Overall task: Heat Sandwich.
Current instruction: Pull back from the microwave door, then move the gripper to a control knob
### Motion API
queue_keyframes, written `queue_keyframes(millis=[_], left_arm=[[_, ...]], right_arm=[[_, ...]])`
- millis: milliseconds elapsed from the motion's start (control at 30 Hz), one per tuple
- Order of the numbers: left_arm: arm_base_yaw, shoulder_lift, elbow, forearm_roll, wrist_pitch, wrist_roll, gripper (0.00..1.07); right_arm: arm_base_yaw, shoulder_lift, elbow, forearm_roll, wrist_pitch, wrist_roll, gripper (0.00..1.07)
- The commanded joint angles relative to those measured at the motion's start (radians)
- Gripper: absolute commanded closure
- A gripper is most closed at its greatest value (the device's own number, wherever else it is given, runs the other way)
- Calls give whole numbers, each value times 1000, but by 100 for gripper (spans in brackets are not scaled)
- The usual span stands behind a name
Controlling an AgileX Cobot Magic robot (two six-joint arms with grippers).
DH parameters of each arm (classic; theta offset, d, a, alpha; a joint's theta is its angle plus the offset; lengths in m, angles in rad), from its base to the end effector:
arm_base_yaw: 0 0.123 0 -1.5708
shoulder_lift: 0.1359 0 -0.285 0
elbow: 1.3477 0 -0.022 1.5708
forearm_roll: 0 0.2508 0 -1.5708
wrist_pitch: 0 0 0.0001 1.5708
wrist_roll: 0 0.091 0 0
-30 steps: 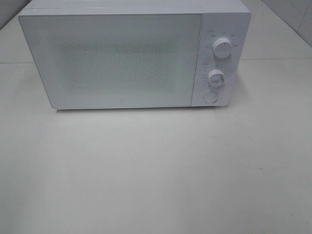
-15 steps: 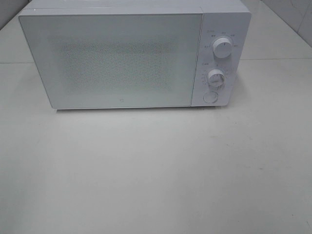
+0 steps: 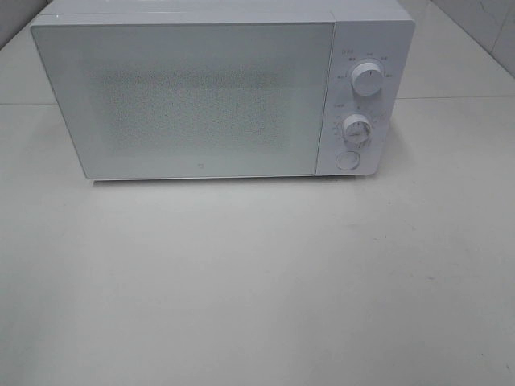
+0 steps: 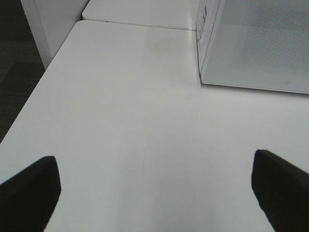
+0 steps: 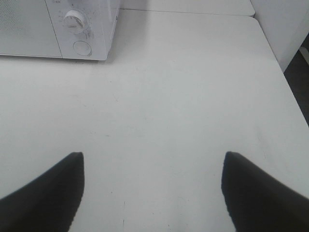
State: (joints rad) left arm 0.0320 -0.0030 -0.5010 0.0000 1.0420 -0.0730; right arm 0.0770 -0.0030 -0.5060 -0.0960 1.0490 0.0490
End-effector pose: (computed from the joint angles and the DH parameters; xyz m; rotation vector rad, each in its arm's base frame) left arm -0.0046 -0.0001 0.2791 -0.1061 2.0189 -0.0260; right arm -0.0051 -0.0080 0.2802 -0.0240 2.0200 -0.0346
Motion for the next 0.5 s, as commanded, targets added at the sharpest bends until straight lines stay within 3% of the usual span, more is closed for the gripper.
queue_keyframes(millis=[33,500], left_arm=[[3,-27,2,-15,-8,-1,3],[3,-27,2,-15,-8,-1,3]], right_arm=[[-8,-26,2,3,-10,3,31],[-8,76,-49,10,-67,5,31]])
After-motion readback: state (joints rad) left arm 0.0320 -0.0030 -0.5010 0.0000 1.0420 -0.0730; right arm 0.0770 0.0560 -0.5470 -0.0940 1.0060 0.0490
